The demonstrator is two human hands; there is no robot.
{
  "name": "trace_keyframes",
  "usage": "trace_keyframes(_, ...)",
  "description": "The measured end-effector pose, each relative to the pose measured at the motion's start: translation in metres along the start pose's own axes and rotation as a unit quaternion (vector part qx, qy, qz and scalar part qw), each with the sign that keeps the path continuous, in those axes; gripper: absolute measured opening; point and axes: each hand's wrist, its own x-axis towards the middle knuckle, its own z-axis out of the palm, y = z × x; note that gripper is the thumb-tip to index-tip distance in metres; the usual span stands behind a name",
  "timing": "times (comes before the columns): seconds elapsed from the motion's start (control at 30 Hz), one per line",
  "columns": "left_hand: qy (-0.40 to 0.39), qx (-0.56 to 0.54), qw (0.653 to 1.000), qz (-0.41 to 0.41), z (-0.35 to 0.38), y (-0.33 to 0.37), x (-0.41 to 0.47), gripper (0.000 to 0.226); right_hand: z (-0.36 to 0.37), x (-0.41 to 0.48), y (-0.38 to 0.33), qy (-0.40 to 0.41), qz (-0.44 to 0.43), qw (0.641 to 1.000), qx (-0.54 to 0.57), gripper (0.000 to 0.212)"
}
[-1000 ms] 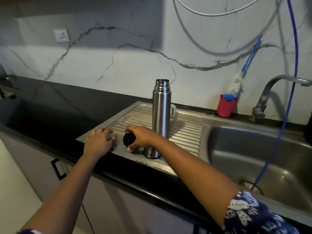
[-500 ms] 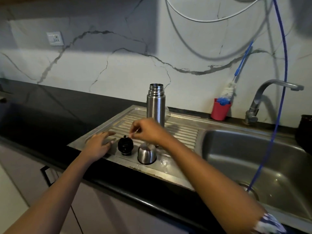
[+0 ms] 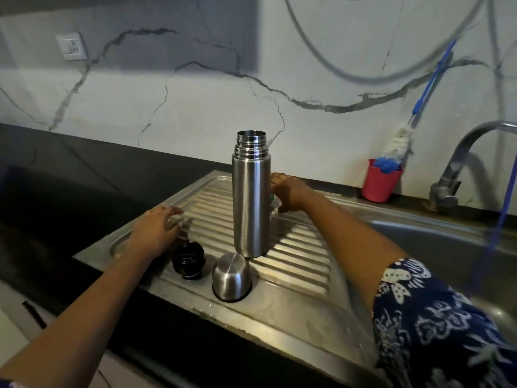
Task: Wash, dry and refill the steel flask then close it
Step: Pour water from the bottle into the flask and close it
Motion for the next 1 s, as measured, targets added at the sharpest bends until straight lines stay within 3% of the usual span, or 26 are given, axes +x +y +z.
trace_keyframes(0.07,0.004,0.011,1.000,0.016,0.004,-0.006,0.004,0.032,0.003,0.015,-0.001,-0.031,-0.016,0.999,-0.016,0.081)
trace_keyframes(0.17,-0.007,0.018,0.999,0.035,0.006,-0.010,0.006,0.031,0.003,0.029,0.002,0.006,-0.032,0.999,-0.009,0.060)
trace_keyframes(0.23,-0.012,0.026,0.999,0.044,0.007,-0.010,0.006,0.031,0.005,0.036,0.011,0.023,-0.020,0.999,0.014,0.061)
trace_keyframes(0.3,-0.018,0.034,0.998,0.050,0.007,-0.009,0.006,0.032,0.009,0.041,0.023,0.051,0.013,0.993,0.107,0.069)
trace_keyframes(0.37,-0.024,0.037,0.998,0.048,0.005,-0.009,0.006,0.032,0.010,0.041,0.036,0.099,0.057,0.962,0.249,0.071)
trace_keyframes(0.5,-0.040,0.039,0.997,0.044,0.005,-0.004,0.005,0.033,0.009,0.035,0.052,0.149,0.144,0.853,0.479,0.064)
trace_keyframes(0.63,-0.056,0.040,0.997,0.039,0.004,-0.002,0.004,0.034,0.019,0.030,0.054,0.147,0.185,0.780,0.579,0.064)
trace_keyframes(0.8,-0.058,0.039,0.997,0.035,0.005,-0.003,0.004,0.034,0.042,0.028,0.048,0.136,0.190,0.766,0.599,0.082)
trace_keyframes(1.0,-0.051,0.026,0.998,0.034,0.006,-0.007,0.006,0.033,0.057,0.040,0.049,0.120,0.202,0.740,0.631,0.081)
